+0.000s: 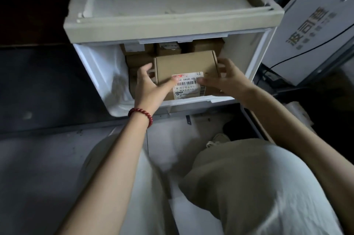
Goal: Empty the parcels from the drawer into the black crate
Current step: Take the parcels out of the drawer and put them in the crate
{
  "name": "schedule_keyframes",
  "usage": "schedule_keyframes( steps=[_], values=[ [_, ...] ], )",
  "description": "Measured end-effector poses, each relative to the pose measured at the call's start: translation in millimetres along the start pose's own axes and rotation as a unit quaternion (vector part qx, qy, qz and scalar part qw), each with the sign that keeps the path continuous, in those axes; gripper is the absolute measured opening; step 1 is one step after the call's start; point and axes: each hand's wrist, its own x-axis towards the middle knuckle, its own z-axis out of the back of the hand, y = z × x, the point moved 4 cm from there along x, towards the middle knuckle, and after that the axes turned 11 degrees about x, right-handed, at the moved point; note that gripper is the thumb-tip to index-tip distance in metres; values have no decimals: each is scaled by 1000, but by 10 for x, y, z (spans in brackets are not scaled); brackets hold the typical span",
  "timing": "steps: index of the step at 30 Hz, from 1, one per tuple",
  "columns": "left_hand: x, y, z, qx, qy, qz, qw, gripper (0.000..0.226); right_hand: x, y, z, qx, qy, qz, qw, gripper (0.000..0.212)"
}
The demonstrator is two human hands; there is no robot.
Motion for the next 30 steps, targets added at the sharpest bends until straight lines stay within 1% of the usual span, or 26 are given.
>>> schedule_keyframes(
  steps=[2,4,6,9,11,13,15,17,18,19,21,24,28,30],
  values=[
    [-49,-78,46,-3,5,-29,1000,81,-109,-83,56,37,-9,-10,999,90],
    [-71,-169,66,9,24,-45,999,77,-183,-159,114,66,-21,-23,997,92],
    [-72,-258,80,29,26,-61,997,68,-209,-217,132,85,-27,-32,995,85],
    [-44,-373,150,70,-1,-94,993,49,-192,-202,87,112,-30,-28,993,73],
    [2,-404,188,103,-4,-103,989,42,-157,-175,79,111,-45,-20,993,71],
    [41,-404,188,126,8,-105,986,47,-130,-160,56,90,-60,-7,994,71],
    [48,-407,136,160,37,-108,981,69,-112,-161,21,81,-67,7,994,72],
    [31,-407,53,201,72,-116,970,92,-101,-174,-21,52,-60,13,997,81],
    [29,-407,21,219,82,-125,964,97,-96,-180,-37,19,-53,17,998,87],
    [33,-405,3,234,82,-136,959,98,-92,-188,-49,-12,-48,22,999,91],
    [63,-404,8,255,63,-156,952,92,-92,-222,-48,-57,-49,36,996,92],
    [98,-409,39,239,32,-160,957,83,-120,-299,-31,-92,-58,49,993,93],
    [87,-427,48,198,9,-156,968,80,-124,-343,35,-6,-93,33,995,100],
    [85,-416,55,192,2,-142,971,75,-109,-321,57,36,-115,34,992,96]
  ],
)
